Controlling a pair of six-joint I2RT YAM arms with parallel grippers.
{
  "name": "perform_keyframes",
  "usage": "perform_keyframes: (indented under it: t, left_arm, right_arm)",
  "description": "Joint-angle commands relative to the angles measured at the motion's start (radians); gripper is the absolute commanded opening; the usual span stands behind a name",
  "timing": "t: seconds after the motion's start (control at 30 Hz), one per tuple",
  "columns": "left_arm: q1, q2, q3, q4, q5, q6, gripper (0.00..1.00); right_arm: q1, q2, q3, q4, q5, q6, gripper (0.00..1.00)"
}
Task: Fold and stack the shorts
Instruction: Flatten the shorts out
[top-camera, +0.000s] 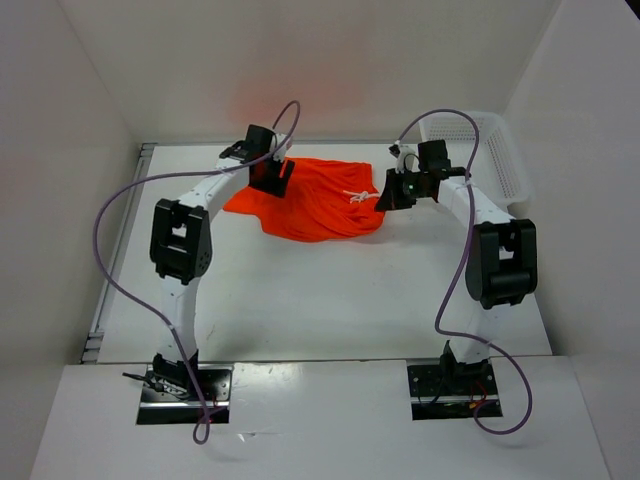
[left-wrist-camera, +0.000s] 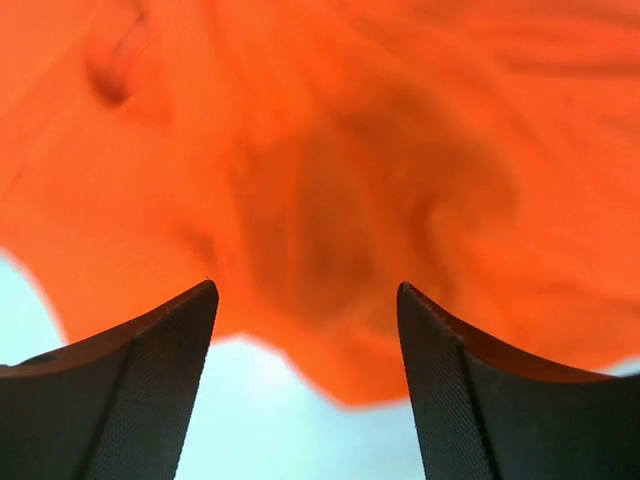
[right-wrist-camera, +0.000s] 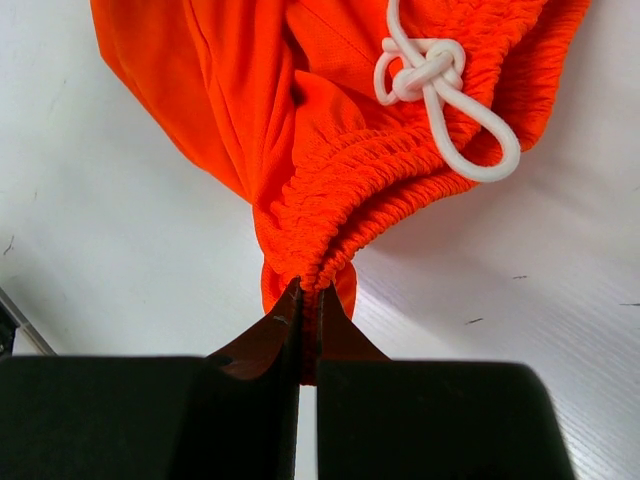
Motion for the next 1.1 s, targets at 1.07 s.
perform_keyframes:
  t: [1.07]
  left_arm:
    - [0.050,-0.102,-0.398,0.227,-0.039,0.003,0.47]
  right_arm:
    - [-0.004,-0.009,0.034,0.016,-0.004,-0.042,0.00]
